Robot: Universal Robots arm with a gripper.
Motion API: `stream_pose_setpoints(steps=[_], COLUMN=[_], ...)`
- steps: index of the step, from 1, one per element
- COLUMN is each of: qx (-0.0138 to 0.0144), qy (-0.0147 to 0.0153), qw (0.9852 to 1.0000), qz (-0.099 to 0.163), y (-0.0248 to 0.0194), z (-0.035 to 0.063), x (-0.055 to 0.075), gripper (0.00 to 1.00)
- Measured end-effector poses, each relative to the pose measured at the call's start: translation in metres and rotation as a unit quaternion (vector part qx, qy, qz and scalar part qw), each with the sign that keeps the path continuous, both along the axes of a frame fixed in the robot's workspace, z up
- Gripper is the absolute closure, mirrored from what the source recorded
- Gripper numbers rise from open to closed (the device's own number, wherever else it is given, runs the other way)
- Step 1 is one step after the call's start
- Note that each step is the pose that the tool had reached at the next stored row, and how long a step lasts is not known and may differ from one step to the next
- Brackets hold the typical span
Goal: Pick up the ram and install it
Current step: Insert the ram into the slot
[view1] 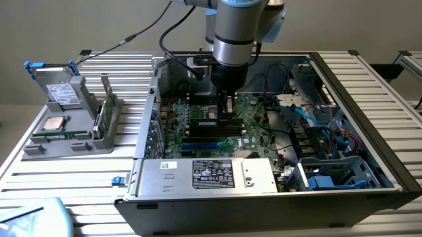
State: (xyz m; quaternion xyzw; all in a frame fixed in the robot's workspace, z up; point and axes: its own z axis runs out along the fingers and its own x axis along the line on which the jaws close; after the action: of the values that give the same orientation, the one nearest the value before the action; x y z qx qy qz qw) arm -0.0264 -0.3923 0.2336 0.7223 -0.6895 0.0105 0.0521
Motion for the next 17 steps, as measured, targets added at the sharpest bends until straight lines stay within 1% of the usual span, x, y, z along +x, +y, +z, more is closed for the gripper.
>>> stream_pose_setpoints(steps=[2,3,7,8,9,10,12,13,17], qx=[-0.0016,-0.002,-0.0021,-0.002,-0.0019,-0.002,-0.002,-0.0021,-0.0023], qy=[0.0,0.0,0.0,-0.0007,-0.0028,-0.0057,-0.0105,-0.0114,-0.0117], qw=[1.0,1.0,1.0,1.0,1.0,1.0,0.9999,0.9999,0.9999], qz=[0.0,0.0,0.0,0.0,0.0,0.0,0.0,0.0,0.001], y=[0.0,0.0,0.0,0.0,0.0001,0.0001,0.0,0.0,0.0], z=[-0.0017,-0.0019,-0.002,-0.0023,-0.003,-0.0039,-0.0055,-0.0056,-0.0066], x=[-0.0001,-0.0002,-0.0002,-0.0005,-0.0011,-0.0021,-0.0039,-0.0044,-0.0048], gripper=[0.86,0.86,0.86,0.86,0.86,0.86,0.86,0.86,0.86])
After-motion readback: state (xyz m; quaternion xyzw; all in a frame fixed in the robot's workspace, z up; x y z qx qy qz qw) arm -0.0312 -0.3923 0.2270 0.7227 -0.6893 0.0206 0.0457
